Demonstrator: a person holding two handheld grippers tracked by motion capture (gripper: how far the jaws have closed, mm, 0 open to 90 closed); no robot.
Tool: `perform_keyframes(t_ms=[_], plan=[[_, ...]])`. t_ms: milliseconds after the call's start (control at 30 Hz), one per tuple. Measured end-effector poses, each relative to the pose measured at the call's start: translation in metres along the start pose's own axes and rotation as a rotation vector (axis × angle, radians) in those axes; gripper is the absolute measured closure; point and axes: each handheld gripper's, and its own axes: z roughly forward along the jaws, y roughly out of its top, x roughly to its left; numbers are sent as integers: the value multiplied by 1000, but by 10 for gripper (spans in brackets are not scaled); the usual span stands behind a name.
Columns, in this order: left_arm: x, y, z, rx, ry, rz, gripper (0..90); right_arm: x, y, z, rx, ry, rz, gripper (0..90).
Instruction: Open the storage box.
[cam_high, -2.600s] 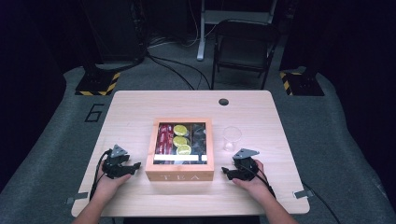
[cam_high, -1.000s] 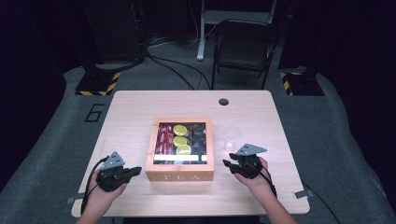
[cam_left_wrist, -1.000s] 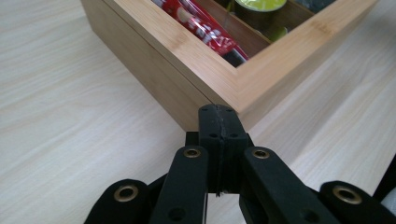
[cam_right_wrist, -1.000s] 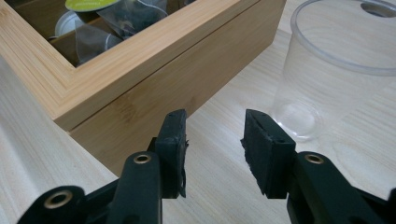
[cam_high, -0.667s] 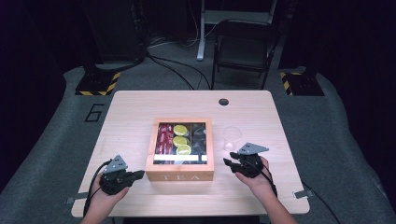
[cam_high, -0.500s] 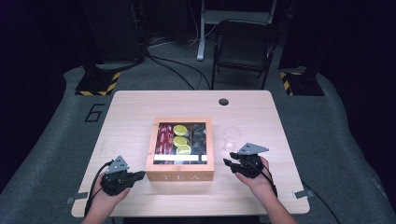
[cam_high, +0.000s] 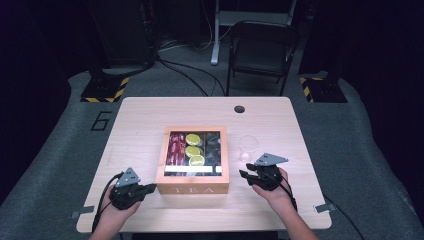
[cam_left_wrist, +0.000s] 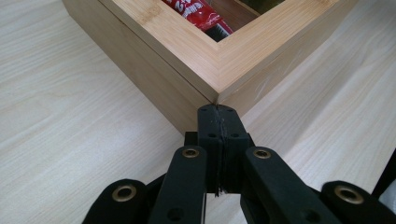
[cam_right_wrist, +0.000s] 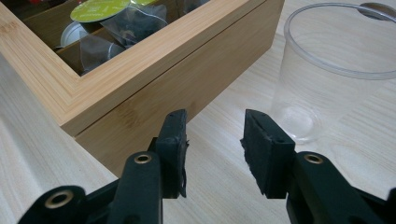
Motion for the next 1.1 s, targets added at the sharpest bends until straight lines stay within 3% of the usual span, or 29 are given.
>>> perform_keyframes(t_ms=[133,400,500,767,1100], plan=[[1,-1,-1,-1,-14,-18,889,0,0,0,3,4,-1,594],[-1,1,-1,-13,3,0,884,0,0,0,-1,-1,0,594],[-1,1,0,-18,2,-10,883,0,0,0,-7,1,12,594],[-1,7,-6,-76,3,-18,861,1,1,-1,-8,7,17,594],[0,20,-14,-96,4,-10,854,10,16,-8,-26,44,-25,593]])
